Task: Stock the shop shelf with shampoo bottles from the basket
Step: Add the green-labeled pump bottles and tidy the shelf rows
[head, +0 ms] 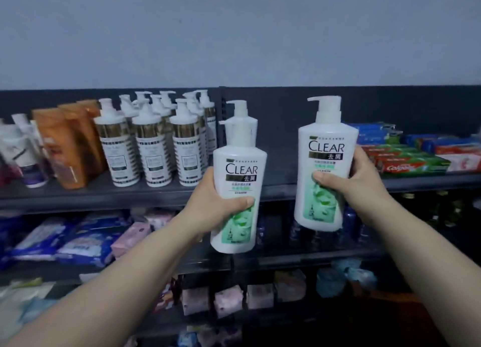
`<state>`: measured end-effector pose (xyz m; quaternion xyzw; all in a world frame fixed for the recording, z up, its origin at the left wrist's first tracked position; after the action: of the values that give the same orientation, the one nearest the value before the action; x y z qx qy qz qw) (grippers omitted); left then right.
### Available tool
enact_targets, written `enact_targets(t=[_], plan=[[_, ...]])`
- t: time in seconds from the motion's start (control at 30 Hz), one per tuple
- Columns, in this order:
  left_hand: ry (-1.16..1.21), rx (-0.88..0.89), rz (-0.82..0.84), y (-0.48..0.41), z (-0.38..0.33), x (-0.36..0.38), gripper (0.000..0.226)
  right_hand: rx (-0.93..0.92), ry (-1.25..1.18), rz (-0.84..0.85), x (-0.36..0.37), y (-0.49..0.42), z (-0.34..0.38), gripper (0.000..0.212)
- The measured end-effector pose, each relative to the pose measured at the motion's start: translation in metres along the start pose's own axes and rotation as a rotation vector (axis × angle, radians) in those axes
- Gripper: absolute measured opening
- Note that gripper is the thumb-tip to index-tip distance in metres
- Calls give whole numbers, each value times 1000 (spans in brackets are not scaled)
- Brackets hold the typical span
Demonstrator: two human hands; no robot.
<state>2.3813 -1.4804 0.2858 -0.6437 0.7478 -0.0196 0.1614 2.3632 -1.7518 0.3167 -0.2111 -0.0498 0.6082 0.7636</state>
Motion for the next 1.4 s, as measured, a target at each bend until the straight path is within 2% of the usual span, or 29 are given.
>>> enact_targets(t=[0.23, 0.3, 0.47, 0.57, 0.67, 0.93, 1.23, 1.4], plan=[[-28, 84, -74, -49, -14, -67, 61, -2, -26, -47, 36, -78, -12, 60], [-28, 100, -112, -65, -24, -81, 52, 11, -32, -54, 42, -97, -17, 61], [40, 180, -128, -107, -65, -99, 44, 36, -25, -64, 53, -142, -30, 65], [29, 235, -160, -138, -87, -106, 36, 50, -24, -40, 63, -168, -39, 66], [-11, 279, -211, -171, -107, -113, 37, 60, -37, -10, 75, -196, -50, 64], [53, 369, -286, -252, -151, -131, 25, 110, -101, 143, 111, -251, -88, 66], [46, 339, -281, -312, -131, -114, 29, 93, -97, 355, 159, -277, -117, 79], [20, 356, -267, -331, -126, -106, 27, 65, 15, 534, 181, -284, -118, 87]])
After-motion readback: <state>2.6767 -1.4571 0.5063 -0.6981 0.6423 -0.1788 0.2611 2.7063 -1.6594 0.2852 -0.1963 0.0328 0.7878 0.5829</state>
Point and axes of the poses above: each hand's wrist, its own y-axis away from the middle knuckle, its own x-axis out of the palm, z = x × y, the point moved 7 cm from there along -y, towards the middle knuckle, and after that the axes turned 4 degrees about y, right-handed, at the moved point
